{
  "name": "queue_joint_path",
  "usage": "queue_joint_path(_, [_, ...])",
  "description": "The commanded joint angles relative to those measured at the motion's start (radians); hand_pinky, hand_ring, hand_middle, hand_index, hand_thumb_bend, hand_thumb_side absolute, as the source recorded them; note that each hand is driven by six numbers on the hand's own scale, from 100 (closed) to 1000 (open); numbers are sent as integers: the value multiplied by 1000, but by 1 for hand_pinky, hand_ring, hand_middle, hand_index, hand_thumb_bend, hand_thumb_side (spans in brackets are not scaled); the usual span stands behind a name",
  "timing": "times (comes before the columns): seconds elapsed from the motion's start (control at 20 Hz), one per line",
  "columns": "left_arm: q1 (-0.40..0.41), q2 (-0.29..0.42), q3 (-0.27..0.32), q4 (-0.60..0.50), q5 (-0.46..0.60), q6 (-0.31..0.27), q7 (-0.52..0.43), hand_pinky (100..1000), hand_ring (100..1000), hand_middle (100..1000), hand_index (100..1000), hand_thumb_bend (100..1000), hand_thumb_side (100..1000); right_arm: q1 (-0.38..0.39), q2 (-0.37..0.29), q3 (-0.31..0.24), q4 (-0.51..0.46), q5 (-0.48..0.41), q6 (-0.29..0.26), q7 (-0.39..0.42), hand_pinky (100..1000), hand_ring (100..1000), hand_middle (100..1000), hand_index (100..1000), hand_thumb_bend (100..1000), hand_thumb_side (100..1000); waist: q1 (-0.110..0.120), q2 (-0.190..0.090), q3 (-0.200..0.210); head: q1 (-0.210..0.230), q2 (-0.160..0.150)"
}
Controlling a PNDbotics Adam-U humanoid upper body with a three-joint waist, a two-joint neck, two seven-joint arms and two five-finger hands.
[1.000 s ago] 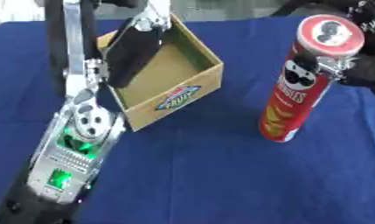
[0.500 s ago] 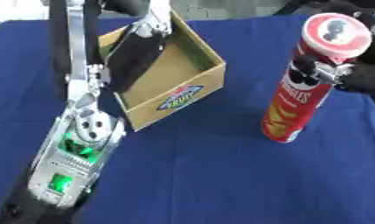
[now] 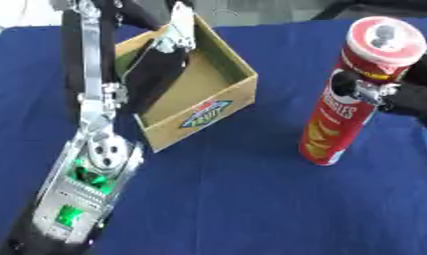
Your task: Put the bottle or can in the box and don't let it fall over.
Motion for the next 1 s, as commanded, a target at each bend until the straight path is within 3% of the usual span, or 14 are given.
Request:
queue_joint_path(0.05, [-8,9,0,-19,3,3,-1,551,426,609,698,168,340,-6,-9,-7,-19,6,-2,3,1000,1000,1000,1000,497,213,-1,-13,0,-1,-13])
queue_joint_path(0.65, [14,13,-3,-19,14,21,6,547,418,606,693,152,354,7,5,0,-19,-12,12,11,1000,1000,925,940,488,204,1,-12,1,-5,-16])
queue_joint_path(1.0, [18,15,-1,-19,9,19,5,557,411,597,683,147,363,5,5,4,-19,-16,5,16,1000,987,815,845,417,195,0,-8,0,-6,-19])
